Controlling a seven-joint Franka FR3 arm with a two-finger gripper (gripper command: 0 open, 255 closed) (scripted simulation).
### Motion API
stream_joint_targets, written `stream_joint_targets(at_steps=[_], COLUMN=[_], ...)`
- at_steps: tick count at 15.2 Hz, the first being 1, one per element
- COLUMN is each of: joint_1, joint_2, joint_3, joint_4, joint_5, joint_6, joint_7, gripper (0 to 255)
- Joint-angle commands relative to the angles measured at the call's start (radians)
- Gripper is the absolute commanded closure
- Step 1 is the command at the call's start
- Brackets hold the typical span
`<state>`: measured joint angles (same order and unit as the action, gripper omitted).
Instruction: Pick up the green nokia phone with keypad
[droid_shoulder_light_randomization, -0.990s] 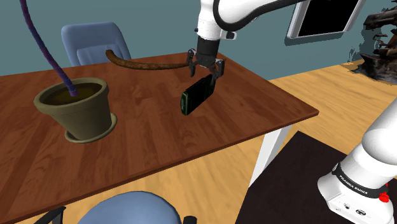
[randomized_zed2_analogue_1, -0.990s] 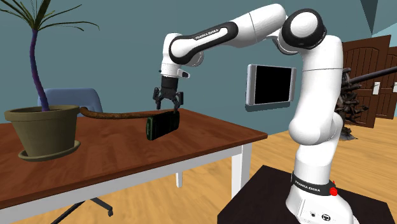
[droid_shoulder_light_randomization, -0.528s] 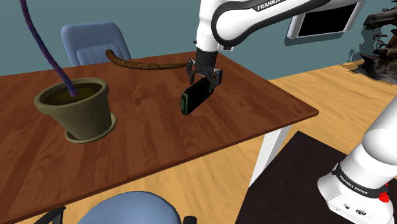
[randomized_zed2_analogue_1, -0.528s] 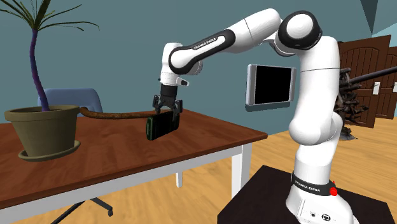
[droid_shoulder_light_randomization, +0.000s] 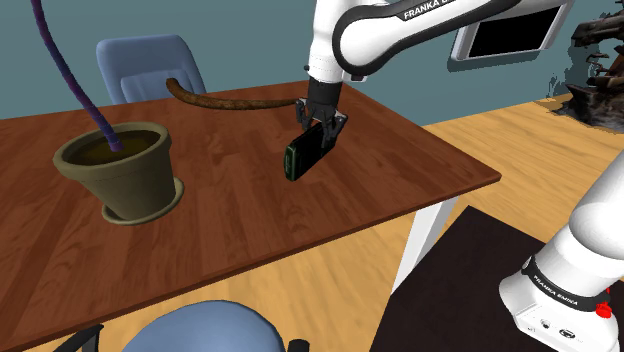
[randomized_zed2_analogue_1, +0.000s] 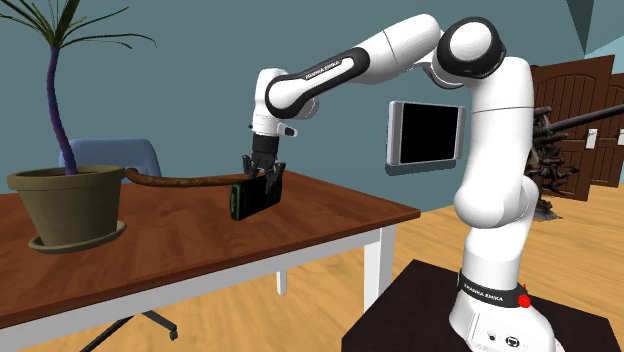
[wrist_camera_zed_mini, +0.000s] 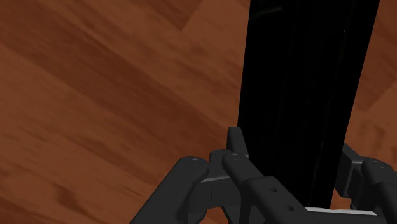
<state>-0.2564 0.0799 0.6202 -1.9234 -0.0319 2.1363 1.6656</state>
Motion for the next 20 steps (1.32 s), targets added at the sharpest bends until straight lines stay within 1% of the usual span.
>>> stream_joint_targets(at_steps=[1, 3, 18, 20], joint_1=[0.0, 0.001, -0.003, -0.003], joint_2=[0.001, 0.003, -0.03, -0.03], joint_3=[0.0, 0.0, 0.001, 0.001], joint_4=[-0.001, 0.001, 0.17, 0.172], joint_5=[0.0, -0.002, 0.022, 0.022], joint_6=[0.0, 0.0, -0.196, -0.198], joint_7=[0.0, 0.001, -0.013, -0.013], gripper=[255, 255, 255, 255])
